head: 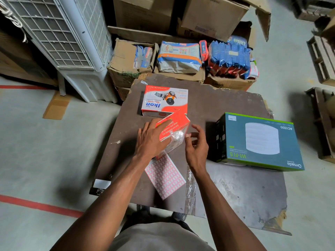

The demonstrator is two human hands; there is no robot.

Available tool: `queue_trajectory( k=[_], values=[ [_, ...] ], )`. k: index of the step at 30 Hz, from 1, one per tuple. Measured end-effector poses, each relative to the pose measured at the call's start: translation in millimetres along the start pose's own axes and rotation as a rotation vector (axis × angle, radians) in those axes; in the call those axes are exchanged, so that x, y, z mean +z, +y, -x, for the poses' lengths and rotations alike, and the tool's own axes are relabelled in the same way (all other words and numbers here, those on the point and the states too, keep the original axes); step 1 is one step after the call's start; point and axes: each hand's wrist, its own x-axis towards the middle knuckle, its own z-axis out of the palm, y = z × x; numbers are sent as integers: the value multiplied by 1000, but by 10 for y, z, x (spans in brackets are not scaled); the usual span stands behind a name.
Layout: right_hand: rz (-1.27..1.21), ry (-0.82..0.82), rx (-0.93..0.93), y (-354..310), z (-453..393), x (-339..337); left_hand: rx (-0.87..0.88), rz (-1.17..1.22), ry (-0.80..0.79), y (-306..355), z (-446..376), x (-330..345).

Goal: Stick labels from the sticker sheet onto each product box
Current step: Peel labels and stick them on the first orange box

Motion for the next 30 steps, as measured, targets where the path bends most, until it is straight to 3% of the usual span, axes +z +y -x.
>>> queue_trajectory(
  k=[5, 8, 12, 17, 27, 30],
  values=[
    [-12, 106, 211, 193, -25, -77, -119, 372, 113, -221, -101, -114],
    [17, 6, 414, 386, -42, -98, -281, 699, 140, -351, -149, -226],
    [-180, -149, 573, 441, -63, -124, -490, 1096, 121, -462, -107, -306],
    [-211, -281, 503, 303, -121, -121, -566, 1188, 127, -490, -38, -291],
    [-168, -209, 455, 228, -587, 64, -629, 1169, -13, -954, -393, 148],
    [-135, -173, 418, 245, -849, 191, -651, 1231, 23, -915, -593, 127]
  ],
)
